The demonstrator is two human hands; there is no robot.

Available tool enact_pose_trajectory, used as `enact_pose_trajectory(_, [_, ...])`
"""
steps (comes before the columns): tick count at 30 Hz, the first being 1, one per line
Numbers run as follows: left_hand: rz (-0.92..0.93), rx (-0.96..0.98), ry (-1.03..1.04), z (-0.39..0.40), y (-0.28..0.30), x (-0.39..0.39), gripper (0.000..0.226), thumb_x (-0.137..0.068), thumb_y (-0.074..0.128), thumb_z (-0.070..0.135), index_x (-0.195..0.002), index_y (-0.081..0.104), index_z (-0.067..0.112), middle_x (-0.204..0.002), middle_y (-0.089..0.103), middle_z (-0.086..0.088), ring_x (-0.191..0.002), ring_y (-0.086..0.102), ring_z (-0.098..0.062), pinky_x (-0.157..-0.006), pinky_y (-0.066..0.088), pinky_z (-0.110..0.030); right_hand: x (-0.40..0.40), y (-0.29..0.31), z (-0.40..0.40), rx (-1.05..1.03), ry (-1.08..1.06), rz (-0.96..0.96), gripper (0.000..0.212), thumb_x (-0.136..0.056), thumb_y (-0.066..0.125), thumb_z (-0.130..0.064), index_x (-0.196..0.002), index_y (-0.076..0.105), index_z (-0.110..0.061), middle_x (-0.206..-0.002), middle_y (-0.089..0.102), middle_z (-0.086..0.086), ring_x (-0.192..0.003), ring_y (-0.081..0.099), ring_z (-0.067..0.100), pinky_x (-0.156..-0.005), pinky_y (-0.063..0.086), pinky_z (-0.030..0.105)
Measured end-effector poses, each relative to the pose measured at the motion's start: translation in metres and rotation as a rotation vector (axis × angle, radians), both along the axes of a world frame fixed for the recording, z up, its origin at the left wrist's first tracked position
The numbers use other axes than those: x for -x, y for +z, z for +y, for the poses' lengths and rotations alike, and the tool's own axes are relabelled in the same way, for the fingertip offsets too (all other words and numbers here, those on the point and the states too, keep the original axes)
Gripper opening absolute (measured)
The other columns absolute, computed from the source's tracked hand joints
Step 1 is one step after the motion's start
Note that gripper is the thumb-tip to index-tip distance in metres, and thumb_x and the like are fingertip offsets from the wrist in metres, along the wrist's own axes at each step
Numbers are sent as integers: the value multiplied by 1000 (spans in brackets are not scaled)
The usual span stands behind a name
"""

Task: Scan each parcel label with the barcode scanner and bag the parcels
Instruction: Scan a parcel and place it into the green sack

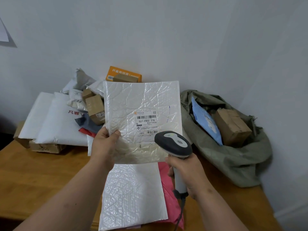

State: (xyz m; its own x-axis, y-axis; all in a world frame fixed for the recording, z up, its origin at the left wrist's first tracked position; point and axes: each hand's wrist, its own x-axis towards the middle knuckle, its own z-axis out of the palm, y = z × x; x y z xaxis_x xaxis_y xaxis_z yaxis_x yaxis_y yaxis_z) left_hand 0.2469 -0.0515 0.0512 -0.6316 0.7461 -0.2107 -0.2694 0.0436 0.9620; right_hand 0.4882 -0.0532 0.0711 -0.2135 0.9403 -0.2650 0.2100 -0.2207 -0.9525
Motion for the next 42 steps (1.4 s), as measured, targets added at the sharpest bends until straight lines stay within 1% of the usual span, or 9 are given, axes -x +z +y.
enact_pose_trajectory(7, [36, 35, -6, 15, -5, -15, 7, -95, 65, 21, -98, 69, 26, -101, 73, -3, -95, 69, -30, -80, 60, -52, -21, -7, 11, -2, -73, 24, 15, -78, 74, -11, -65, 70, -18, -57, 67, 9, -50, 60, 11, -49, 49, 23])
enact_pose_trajectory(10, [54, 29, -20, 34, -1, -26, 10, -95, 65, 20, -101, 69, 26, -99, 74, -1, -91, 71, -26, -70, 61, -42, -29, -11, 20, 1, -142, 48, 10, -79, 74, -12, -73, 69, -18, -57, 67, 5, -48, 61, 9, -46, 47, 18])
enact_pose_trajectory(14, [122, 7, -144, 70, 8, -47, 13, -93, 59, 11, -99, 68, 19, -98, 74, -10, -91, 72, -32, -81, 60, -50, -38, -13, 33, -15, -265, 55, 12, -79, 76, -16, -87, 68, -19, -60, 69, 3, -50, 64, 8, -49, 50, 22])
enact_pose_trajectory(19, [85, -4, -296, 127, 25, -84, 15, -96, 56, 4, -93, 63, 17, -95, 71, -11, -74, 69, -25, -45, 52, -26, -60, -18, 50, -22, -388, 44, 19, -80, 79, -23, -94, 68, -18, -63, 71, 4, -65, 68, 20, -66, 56, 39])
enact_pose_trajectory(21, [99, 12, -333, 150, 32, -100, 13, -96, 56, 5, -90, 60, 15, -92, 69, -9, -73, 68, -25, -47, 54, -28, -72, -20, 57, -16, -428, 60, 16, -81, 78, -21, -93, 68, -16, -62, 71, 5, -64, 67, 20, -63, 54, 37])
enact_pose_trajectory(25, [280, 41, -398, 193, 43, -132, 12, -93, 61, 8, -88, 64, 18, -93, 70, -3, -88, 68, -27, -76, 60, -41, -97, -26, 76, 32, -459, 53, 14, -84, 76, -20, -89, 70, -9, -59, 71, 5, -62, 67, 20, -64, 54, 36])
enact_pose_trajectory(34, [620, 232, -459, 298, 27, -209, 13, -90, 59, 7, -101, 65, 9, -97, 67, -12, -91, 65, -32, -85, 58, -47, -158, -38, 166, 38, -428, 119, 13, -86, 75, -16, -96, 68, -21, -58, 70, 2, -49, 65, 9, -44, 47, 16])
enact_pose_trajectory(37, [730, 250, -427, 323, 5, -228, 9, -91, 60, 12, -100, 60, 12, -86, 61, 0, -90, 63, -27, -70, 52, -34, -174, -43, 196, 59, -406, 119, 18, -84, 76, -16, -99, 67, -21, -62, 72, 1, -52, 66, 9, -46, 48, 17])
enact_pose_trajectory(42, [741, 225, -247, 348, -34, -251, 33, -90, 70, 20, -111, 45, 15, -80, 46, 9, -70, 49, -5, -53, 31, -20, -189, -56, 225, 127, -361, 108, 15, -84, 75, -16, -96, 67, -19, -58, 70, -3, -50, 65, 5, -42, 44, 12])
